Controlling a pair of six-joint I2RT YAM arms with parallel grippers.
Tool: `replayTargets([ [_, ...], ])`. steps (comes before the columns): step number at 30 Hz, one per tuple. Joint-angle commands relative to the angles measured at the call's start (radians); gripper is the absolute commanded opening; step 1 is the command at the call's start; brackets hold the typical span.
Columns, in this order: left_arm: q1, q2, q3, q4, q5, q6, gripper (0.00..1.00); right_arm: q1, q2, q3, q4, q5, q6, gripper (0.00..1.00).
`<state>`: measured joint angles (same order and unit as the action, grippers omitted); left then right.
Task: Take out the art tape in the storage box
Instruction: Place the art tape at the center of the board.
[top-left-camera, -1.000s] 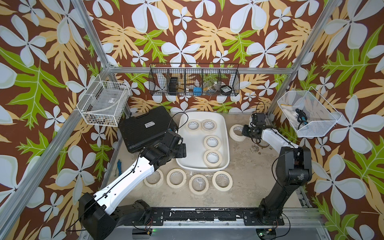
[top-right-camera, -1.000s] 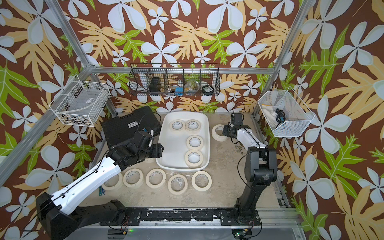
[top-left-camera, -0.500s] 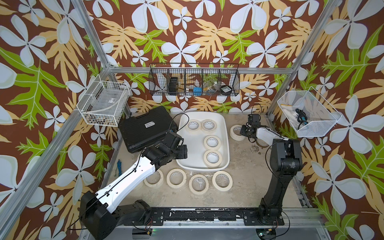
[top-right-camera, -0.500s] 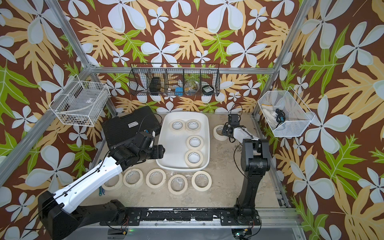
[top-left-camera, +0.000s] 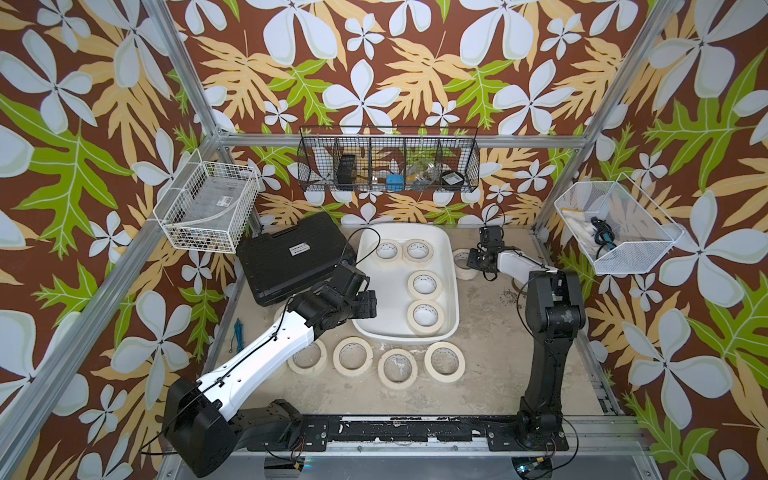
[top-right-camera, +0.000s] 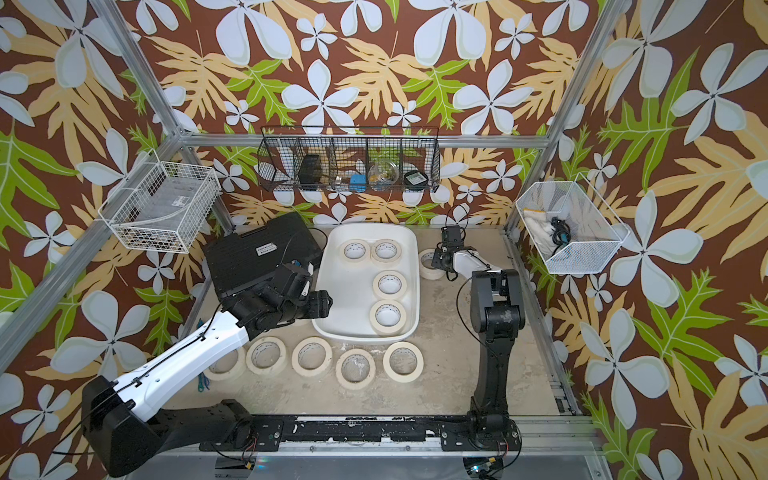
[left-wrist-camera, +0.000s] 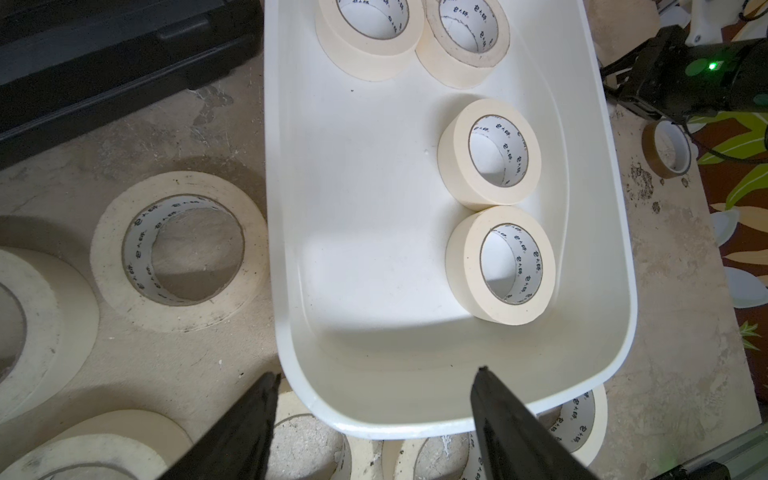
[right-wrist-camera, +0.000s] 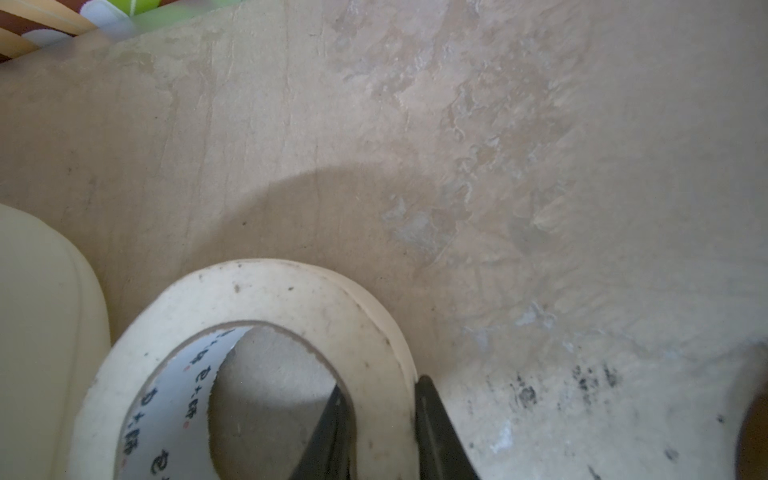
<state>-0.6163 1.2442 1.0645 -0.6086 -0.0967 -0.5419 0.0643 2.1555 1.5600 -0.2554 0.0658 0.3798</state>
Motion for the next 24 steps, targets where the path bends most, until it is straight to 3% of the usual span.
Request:
replayTargets([
  [1,0.001,0.004,0.004,0.013,0.008,0.007,0.76,0.002,0.003,0.010,0.011,0.014,-0.005,0.10],
  [6,0.001,0.010,0.010,0.012,0.009,0.008,0.76,0.002,-0.004,0.006,0.004,0.011,-0.005,0.24],
  [19,0.001,0.024,0.023,0.008,0.011,0.005,0.76,0.002,-0.029,-0.002,-0.010,-0.019,-0.006,0.39],
  [24,0.001,0.015,0.031,0.004,0.003,0.008,0.76,0.002,-0.046,0.019,-0.042,-0.041,-0.006,0.40],
])
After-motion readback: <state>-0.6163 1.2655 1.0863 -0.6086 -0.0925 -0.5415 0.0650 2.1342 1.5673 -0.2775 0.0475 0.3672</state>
